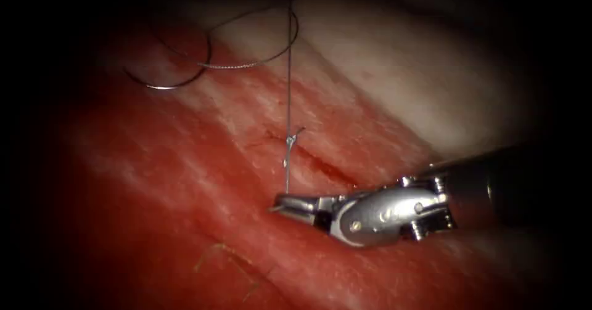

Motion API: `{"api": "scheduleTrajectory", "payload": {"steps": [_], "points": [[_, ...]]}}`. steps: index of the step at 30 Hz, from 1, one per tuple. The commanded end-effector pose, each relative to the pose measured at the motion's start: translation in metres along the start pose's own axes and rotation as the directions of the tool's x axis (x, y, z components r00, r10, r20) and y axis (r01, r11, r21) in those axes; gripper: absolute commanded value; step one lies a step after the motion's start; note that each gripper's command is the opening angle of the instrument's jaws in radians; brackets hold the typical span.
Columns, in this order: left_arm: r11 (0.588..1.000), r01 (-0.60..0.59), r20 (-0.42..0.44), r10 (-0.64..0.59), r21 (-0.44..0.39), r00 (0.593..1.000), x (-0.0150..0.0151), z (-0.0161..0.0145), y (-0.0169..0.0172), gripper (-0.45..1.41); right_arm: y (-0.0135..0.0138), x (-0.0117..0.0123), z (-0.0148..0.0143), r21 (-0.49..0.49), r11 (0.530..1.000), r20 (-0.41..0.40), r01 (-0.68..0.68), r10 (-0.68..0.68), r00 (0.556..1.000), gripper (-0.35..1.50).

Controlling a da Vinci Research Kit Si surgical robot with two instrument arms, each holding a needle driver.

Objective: Wound Closure

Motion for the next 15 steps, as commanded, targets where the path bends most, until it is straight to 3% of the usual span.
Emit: {"api": "scheduleTrajectory", "payload": {"steps": [1,9,15], "points": [[1.0,0.0,0.001,0.0,0.0,1.0,0.0,0.0005,0.0,-0.45,-0.0003,0.0,0.0007,-0.004,1.0,-0.011,-0.004,0.004,1.0,-0.35],[0.999,0.02,-0.019,-0.021,-0.025,1.0,0.0025,-0.0029,0.0048,-0.45,0.0014,0.001,0.0003,-0.026,0.998,-0.024,-0.065,0.064,0.998,-0.32],[0.999,0.024,-0.048,-0.026,-0.046,0.998,0.006,-0.0075,0.0079,-0.45,0.0031,0.0016,0.0,-0.054,0.968,-0.085,-0.245,0.24,0.967,0.83]]}}
